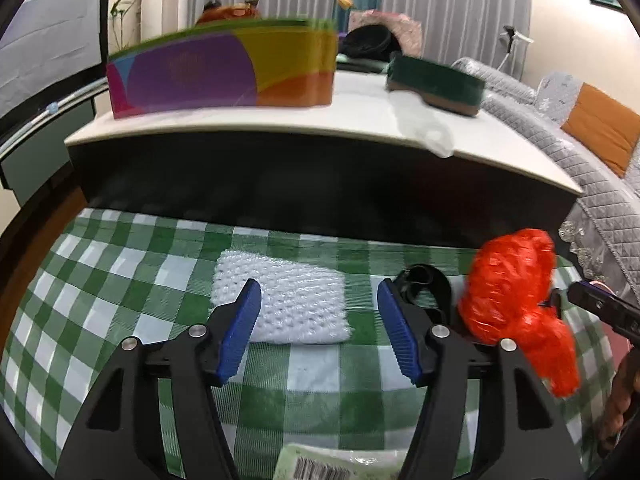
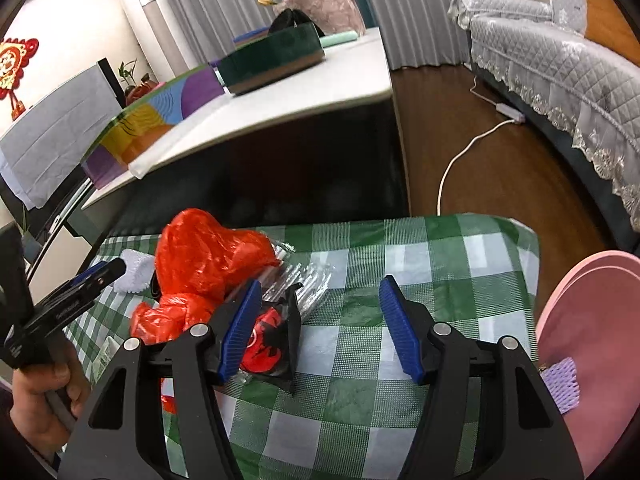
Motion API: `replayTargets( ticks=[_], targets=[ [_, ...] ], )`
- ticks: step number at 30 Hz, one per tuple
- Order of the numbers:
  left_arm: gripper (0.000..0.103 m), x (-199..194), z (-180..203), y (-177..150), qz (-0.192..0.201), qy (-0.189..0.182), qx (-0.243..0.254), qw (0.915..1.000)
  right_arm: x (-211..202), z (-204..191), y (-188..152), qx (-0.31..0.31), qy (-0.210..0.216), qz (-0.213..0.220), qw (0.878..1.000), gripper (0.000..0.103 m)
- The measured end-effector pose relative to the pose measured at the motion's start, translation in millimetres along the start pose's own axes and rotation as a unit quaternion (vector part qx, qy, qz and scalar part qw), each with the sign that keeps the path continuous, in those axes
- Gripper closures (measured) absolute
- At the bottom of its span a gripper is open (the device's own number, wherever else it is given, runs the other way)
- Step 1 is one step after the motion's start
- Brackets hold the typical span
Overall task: Collect trash
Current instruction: 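Close left tool on white bubble wrap while right tool grasps red-black wrapper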
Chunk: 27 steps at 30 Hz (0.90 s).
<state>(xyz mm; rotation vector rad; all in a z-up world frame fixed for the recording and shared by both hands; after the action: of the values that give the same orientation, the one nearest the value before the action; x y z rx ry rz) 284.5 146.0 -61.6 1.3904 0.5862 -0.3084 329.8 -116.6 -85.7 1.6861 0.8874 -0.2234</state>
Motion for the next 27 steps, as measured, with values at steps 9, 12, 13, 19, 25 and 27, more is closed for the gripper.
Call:
replayTargets(
  ticks=[9, 12, 13, 19, 25, 27],
  targets=[
    [0.054, 21.0, -4.5, -12.8, -0.053, 0.012, -0.006, 0.9985, 13.6, -8.8, -10.4, -0.003, 0.024, -0.033, 0.999, 0.054],
    [0.069, 19.8, -4.8, -13.2, -0.055, 0.008, -0.007, 0.9985, 12.0, -14.2, -10.6, -0.007, 0.037, -0.034, 0.999, 0.077],
    [0.076, 18.7, -4.5, -13.1, -0.054, 0.007, -0.006, 0.9985, 10.2, -18.5, -10.5, -0.013, 0.044, -0.035, 0.998, 0.086],
    [0.086, 3.2, -0.6, -7.8, -0.041, 0.006, -0.006, 0.9991, -5.5, -23.2, -8.5, -0.031, 0.041, -0.019, 0.998, 0.102],
    [0.087, -20.2, 5.5, -6.1, -0.026, 0.0, 0.001, 0.9996, -26.3, -18.4, 1.6, -0.029, 0.034, 0.007, 0.999, 0.102],
    [0.087, -26.3, 4.7, -5.4, -0.022, -0.002, 0.002, 0.9997, -33.2, -18.4, 4.0, -0.029, 0.035, 0.014, 0.999, 0.102]
  ],
)
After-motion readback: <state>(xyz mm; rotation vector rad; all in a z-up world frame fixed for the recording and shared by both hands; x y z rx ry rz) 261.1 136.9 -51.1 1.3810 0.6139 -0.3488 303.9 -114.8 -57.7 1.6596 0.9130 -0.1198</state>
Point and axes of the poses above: each gripper's, at about its wrist camera, not at the fingertips, and x roughly the way its jaws point, z to its right, y to its top, the point moved 6 cm from there along x, roughly the way its jaws point, and after that the axes turned 8 degrees about z, right-handed, at the moved point
